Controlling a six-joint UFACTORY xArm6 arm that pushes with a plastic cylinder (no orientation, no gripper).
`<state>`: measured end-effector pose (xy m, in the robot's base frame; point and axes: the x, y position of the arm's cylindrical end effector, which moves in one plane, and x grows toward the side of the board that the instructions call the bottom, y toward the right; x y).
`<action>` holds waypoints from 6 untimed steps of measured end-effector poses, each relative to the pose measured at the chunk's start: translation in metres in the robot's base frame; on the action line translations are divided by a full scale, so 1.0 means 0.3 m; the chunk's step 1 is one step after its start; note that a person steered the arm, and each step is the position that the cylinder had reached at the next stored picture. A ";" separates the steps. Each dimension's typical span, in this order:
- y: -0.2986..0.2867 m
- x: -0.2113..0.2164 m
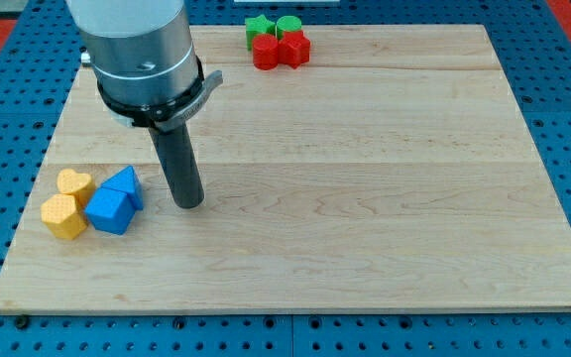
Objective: Point your arm towards the top
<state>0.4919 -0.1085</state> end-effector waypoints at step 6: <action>0.931 -0.852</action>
